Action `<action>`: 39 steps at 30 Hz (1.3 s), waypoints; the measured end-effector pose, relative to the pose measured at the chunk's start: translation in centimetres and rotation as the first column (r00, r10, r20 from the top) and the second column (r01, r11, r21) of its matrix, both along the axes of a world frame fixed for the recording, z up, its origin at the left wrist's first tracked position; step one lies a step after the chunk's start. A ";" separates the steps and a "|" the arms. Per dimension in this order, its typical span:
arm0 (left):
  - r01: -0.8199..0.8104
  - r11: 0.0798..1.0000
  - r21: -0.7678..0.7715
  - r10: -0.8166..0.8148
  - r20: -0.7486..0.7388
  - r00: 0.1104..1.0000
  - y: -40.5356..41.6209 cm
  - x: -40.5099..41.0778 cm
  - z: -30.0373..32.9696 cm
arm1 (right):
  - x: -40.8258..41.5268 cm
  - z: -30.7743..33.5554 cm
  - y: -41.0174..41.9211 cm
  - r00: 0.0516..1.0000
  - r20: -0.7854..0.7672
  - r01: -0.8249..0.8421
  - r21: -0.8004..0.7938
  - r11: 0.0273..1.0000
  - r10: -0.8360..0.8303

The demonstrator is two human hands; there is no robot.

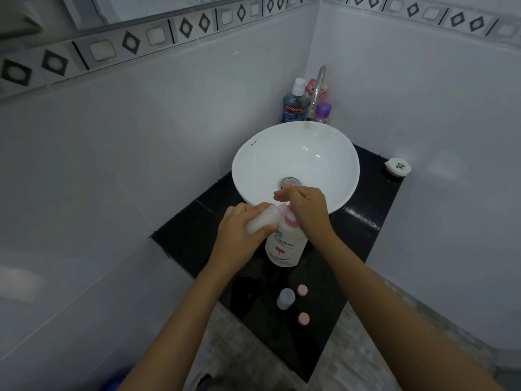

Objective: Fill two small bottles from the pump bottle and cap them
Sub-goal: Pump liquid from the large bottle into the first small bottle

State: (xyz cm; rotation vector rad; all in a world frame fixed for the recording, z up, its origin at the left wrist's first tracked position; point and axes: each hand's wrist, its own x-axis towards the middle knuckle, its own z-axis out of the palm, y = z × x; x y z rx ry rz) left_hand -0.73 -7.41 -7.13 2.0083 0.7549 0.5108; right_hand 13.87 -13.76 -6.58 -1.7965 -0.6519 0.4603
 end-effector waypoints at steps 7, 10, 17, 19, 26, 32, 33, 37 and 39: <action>-0.009 1.000 -0.015 0.009 0.010 1.000 0.0 0.1 -0.3 | -0.3 0.2 0.0 0.998 -0.045 -0.036 0.020 0.999 0.037; -0.011 1.000 -0.027 0.012 0.006 1.000 -0.2 0.1 -0.5 | -0.2 0.1 -0.3 0.996 -0.053 -0.068 -0.028 0.997 0.067; 0.007 0.999 0.044 -0.006 -0.036 0.999 -0.4 0.1 -0.8 | -0.3 -0.8 -0.4 0.995 -0.017 -0.095 -0.109 0.989 0.094; 0.020 0.997 0.074 -0.019 -0.021 1.000 -0.2 0.0 -0.5 | 0.1 -0.1 -0.4 0.992 -0.020 -0.124 -0.123 0.985 0.122; 0.026 0.998 0.048 -0.026 -0.012 1.000 -0.2 -0.2 -0.7 | 0.2 0.5 0.0 0.994 -0.018 -0.107 -0.068 0.992 0.106; 0.001 0.998 -0.067 0.003 0.057 0.998 -1.6 -0.1 -1.2 | 0.1 0.6 -0.1 0.995 -0.049 -0.093 -0.061 0.994 0.090; -0.010 0.996 -0.089 0.015 0.063 0.998 -1.8 -0.3 -1.5 | 0.1 0.6 -0.1 0.995 -0.047 -0.096 -0.062 0.993 0.093; 0.003 0.988 -0.156 -0.003 0.000 1.000 -2.3 -1.8 -4.1 | 0.2 0.4 -0.1 0.992 -0.078 -0.097 -0.034 0.995 0.094; 0.012 0.981 -0.195 -0.029 -0.084 0.996 -2.7 -2.7 -6.1 | 0.2 0.2 0.1 0.993 -0.086 -0.089 -0.025 0.996 0.086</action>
